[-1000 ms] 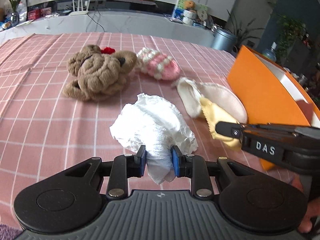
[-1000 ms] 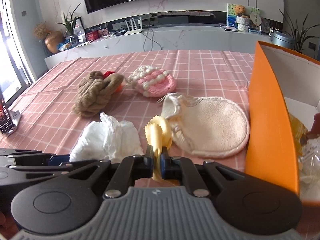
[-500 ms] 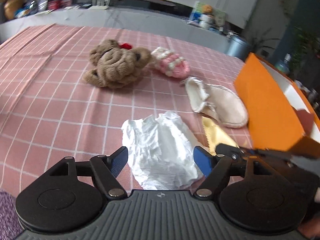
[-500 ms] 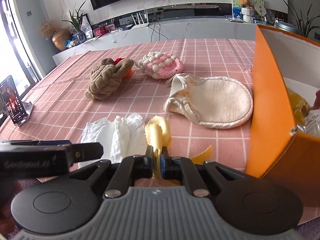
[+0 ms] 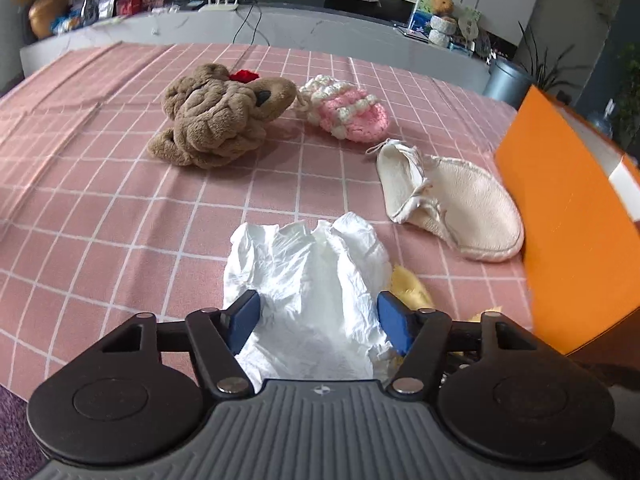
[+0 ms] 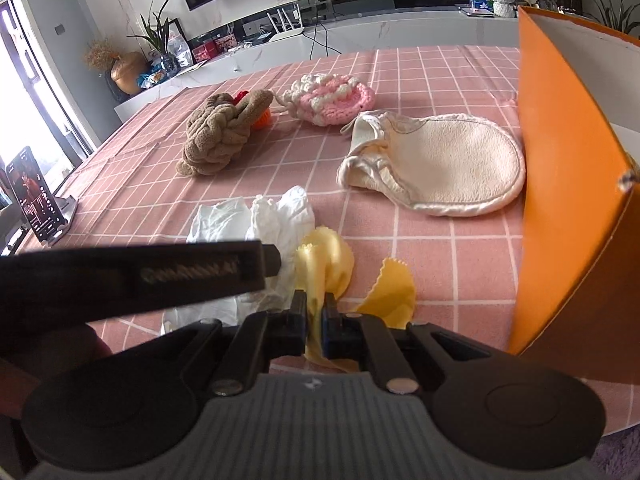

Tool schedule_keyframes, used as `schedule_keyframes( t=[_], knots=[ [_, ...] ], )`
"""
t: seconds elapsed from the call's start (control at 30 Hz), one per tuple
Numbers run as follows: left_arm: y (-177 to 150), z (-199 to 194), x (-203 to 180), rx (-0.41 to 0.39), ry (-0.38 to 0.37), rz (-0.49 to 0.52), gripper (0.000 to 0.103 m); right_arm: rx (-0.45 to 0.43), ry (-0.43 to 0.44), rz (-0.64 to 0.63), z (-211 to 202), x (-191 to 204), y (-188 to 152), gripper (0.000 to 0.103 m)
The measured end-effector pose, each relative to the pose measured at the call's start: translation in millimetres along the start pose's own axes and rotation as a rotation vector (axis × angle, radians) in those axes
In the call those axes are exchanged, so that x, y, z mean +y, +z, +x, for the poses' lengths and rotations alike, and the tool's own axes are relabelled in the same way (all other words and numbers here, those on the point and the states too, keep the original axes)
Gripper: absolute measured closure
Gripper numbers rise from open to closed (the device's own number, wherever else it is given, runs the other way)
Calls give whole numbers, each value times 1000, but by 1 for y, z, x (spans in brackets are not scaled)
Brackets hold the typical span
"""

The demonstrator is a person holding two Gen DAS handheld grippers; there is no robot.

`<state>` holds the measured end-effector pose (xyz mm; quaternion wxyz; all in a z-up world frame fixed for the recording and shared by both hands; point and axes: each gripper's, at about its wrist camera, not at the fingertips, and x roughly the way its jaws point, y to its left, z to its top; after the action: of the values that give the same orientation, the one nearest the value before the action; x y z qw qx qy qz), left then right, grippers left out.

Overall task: Organize soft objects
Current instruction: 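Lift the yellow cloth with the right tool while the left tool lifts the white bag, then carry the cloth with the right tool while the left tool carries the bag over the box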

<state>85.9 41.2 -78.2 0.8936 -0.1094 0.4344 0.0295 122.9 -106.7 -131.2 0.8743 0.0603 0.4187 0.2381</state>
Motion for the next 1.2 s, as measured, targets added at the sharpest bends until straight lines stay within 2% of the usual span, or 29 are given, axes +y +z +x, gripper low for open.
schedule_keyframes(
  t=[0.1, 0.17, 0.27, 0.37, 0.53, 0.77, 1.2],
  knots=[
    [-5, 3, -9, -22, 36, 64, 47, -3, 3, 1, -1, -1, 0, 99],
    [-7, 3, -12, -35, 49, 99, 61, -5, 1, -9, 0, 0, -1, 98],
    [-8, 2, -14, -56, 64, 132, 68, -6, 3, -8, 0, 0, -1, 99],
    [-11, 1, -10, -81, 48, 126, 72, -8, -1, -20, -1, 1, -2, 98],
    [-12, -3, -6, -106, 44, 132, 77, -31, -21, -15, -10, 0, 0, 98],
    [-10, -18, 3, -125, 48, 123, 77, -99, -52, -39, -34, 2, 8, 98],
    [12, -76, -14, -298, 21, 204, 78, -241, -85, -54, -88, 3, 23, 98]
  ],
)
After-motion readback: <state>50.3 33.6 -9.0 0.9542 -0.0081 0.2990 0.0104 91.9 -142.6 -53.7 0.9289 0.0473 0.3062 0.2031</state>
